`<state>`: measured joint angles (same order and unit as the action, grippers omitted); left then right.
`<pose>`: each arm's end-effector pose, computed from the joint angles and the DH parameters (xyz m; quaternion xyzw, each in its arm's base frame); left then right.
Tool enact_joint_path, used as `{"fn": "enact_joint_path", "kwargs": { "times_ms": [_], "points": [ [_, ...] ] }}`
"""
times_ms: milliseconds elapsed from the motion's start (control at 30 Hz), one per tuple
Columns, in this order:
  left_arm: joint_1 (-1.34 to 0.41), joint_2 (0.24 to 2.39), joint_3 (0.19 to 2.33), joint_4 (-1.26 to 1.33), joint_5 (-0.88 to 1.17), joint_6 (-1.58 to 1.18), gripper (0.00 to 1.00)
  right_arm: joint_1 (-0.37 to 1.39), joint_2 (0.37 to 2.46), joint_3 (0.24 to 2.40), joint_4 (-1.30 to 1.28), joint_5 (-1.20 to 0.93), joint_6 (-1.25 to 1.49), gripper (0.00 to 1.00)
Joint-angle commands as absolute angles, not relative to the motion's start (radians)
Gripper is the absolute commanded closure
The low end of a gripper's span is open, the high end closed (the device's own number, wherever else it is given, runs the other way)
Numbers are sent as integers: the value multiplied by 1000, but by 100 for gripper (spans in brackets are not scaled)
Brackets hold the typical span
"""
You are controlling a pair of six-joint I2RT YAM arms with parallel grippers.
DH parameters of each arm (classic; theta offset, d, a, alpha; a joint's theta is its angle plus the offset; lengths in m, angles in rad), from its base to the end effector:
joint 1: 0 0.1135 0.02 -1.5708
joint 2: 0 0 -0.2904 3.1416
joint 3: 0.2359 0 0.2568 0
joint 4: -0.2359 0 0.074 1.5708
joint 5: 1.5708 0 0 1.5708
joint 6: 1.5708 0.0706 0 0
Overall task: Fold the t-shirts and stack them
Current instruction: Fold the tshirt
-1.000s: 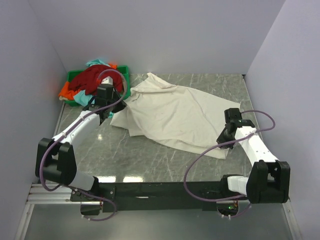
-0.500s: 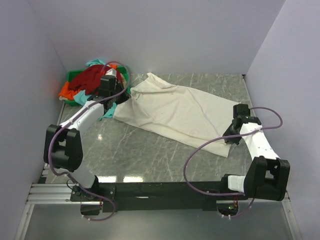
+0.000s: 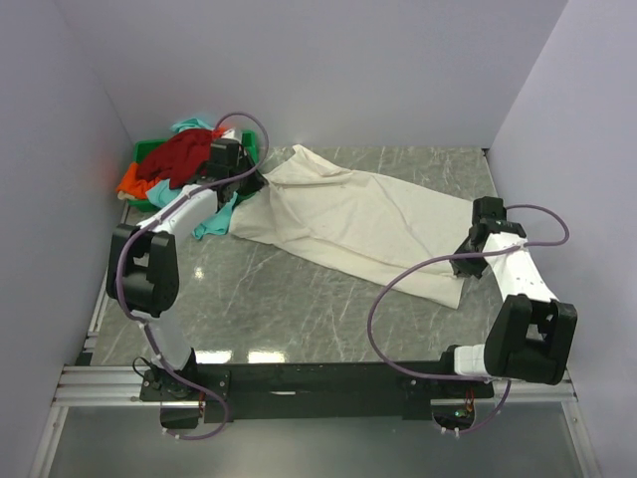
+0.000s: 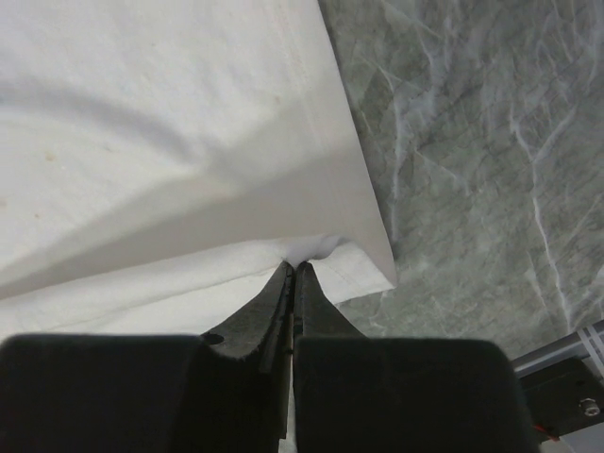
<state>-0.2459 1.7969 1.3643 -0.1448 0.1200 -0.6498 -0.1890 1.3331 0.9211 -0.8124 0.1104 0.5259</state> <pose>0.4419 -0.1196 0.2677 -0.1480 0.8655 -0.2535 0.4059 0.2474 -0.0552 0.2151 0.3530 0.9180 -0.0247 0.1787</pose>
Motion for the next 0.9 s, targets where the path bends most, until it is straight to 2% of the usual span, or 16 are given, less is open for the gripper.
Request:
{"fn": "enact_joint_path", "kwargs": {
  "times_ms": [0,467,567,600,700,733,867],
  "points": [
    [-242,1816,1433,-117,135,-627,100,-201,1357,985,-787,121,508,100],
    [-244,1934,1565,-118,156,-609,99,-206,1451,1026,-772,152,506,100],
    [-244,1948,1617,-129,178,-603,52,-206,1474,1075,-791,137,482,92],
    [-244,1947,1627,-132,184,-601,29,-206,1482,1110,-805,138,468,88],
    [-252,1919,1651,-147,175,-586,9,-204,1486,1166,-844,193,457,73],
    [-253,1904,1631,-146,169,-583,7,-203,1470,1169,-847,205,456,63],
    [-255,1748,1465,-80,156,-575,1,-203,1401,1154,-830,221,442,36]
  ]
}}
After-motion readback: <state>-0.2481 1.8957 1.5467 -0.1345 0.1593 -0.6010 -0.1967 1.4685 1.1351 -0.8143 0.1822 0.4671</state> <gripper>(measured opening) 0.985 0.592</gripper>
